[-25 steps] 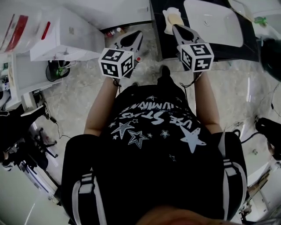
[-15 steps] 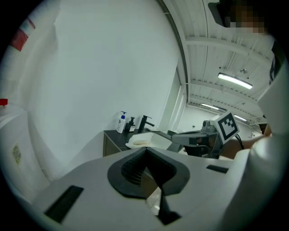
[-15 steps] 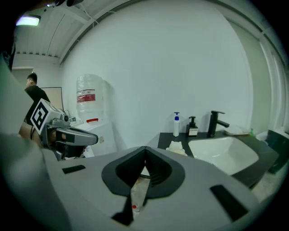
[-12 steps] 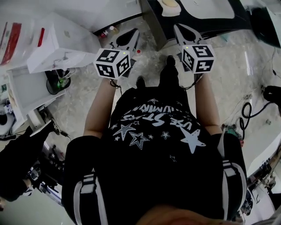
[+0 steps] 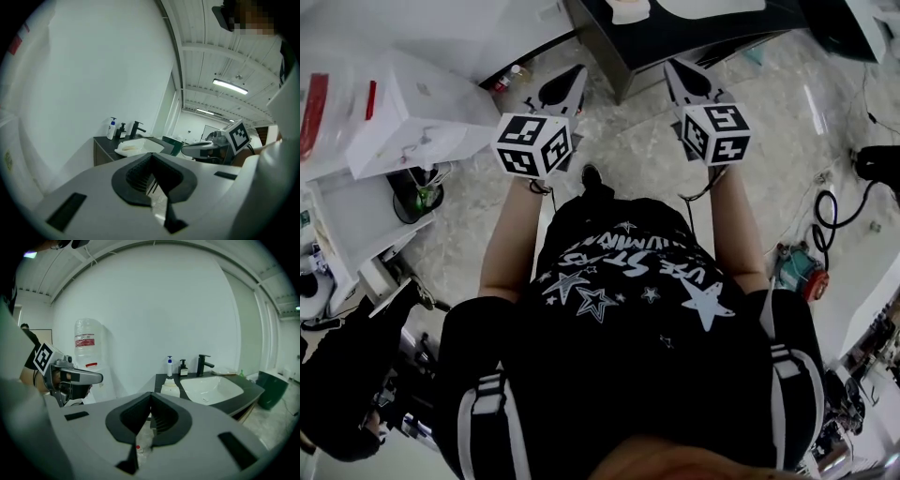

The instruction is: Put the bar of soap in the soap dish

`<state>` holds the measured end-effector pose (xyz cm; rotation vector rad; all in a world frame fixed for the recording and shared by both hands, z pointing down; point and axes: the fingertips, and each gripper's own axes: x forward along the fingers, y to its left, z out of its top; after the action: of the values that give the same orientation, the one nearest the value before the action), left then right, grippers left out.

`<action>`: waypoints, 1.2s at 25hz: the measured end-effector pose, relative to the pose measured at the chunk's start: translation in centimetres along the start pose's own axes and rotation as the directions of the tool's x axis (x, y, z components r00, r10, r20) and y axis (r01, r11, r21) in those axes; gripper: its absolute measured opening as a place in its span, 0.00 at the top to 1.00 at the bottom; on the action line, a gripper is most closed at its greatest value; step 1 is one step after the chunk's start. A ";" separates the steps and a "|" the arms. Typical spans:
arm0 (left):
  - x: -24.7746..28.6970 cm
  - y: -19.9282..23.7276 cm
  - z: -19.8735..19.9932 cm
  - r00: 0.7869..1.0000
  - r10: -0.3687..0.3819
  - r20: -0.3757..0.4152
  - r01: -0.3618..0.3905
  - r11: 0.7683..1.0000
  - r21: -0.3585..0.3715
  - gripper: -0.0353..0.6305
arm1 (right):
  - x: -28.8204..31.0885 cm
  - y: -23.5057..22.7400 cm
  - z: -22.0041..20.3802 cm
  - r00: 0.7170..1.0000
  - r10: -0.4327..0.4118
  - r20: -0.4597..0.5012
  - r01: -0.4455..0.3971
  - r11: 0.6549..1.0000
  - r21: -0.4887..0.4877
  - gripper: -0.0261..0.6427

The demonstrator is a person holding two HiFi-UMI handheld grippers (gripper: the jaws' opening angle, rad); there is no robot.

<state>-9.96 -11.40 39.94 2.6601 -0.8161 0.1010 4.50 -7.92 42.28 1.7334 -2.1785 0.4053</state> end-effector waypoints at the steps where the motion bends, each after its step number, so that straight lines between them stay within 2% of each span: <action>1: 0.0 -0.7 -0.1 1.000 -0.002 0.002 0.002 1.000 0.001 0.93 | -0.5 -0.1 0.0 1.000 0.001 0.007 -0.001 1.000 0.001 0.95; 8: -0.3 -6.7 -1.1 1.000 -0.012 0.002 0.012 1.000 0.012 0.93 | -6.0 -1.0 -1.3 0.998 0.026 0.054 -0.029 0.998 0.058 0.95; 14: -1.4 -12.4 -2.3 1.000 -0.024 0.007 0.024 0.999 0.029 0.93 | -10.8 -0.7 -3.1 0.997 0.043 0.066 -0.046 0.998 0.038 0.95; 22: -2.7 -16.6 -2.7 0.999 -0.012 0.032 0.010 0.998 0.058 0.93 | -14.7 0.3 -4.3 0.993 0.081 0.083 -0.081 0.997 0.006 0.95; 30: -4.9 -18.9 -3.1 0.998 0.017 0.055 -0.021 0.997 0.073 0.93 | -17.3 2.2 -4.7 0.986 0.130 0.106 -0.128 0.991 -0.024 0.95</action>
<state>-3.38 6.85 36.06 2.7355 -0.8712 0.0655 6.26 9.83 39.20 1.6456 -2.3711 0.3309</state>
